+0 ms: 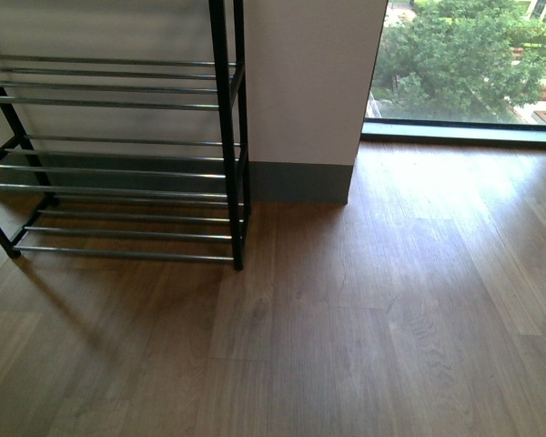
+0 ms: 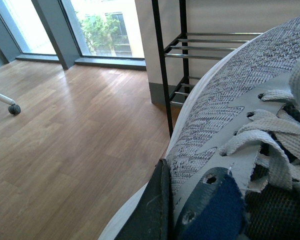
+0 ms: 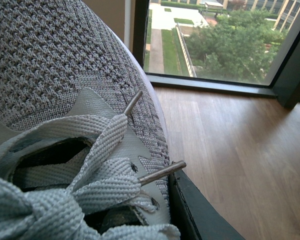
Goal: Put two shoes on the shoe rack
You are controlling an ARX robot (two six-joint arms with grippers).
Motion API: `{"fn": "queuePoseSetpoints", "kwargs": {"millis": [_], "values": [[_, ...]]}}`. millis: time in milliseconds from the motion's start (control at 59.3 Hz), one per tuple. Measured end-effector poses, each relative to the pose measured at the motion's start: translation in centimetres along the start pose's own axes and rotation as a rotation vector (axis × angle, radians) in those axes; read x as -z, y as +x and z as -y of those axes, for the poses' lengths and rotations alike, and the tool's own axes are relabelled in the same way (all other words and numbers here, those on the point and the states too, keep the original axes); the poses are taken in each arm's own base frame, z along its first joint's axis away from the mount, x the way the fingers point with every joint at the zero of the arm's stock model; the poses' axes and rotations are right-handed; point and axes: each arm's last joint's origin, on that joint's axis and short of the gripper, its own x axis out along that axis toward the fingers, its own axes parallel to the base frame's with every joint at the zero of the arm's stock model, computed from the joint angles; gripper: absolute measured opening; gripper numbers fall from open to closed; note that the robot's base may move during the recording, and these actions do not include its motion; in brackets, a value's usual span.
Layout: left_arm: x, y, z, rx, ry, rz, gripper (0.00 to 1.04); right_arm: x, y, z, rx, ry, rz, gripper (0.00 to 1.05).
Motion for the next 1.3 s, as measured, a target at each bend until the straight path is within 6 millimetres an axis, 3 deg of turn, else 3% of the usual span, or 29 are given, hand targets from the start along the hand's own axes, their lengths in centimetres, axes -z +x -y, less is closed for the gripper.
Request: {"fn": "queuePoseSetpoints", "kwargs": {"millis": [1298], "values": [[-0.01, 0.0, 0.05, 0.016, 0.0, 0.002, 0.02, 0.0, -0.01, 0.03, 0.011, 0.0, 0.0, 0.04]]}}
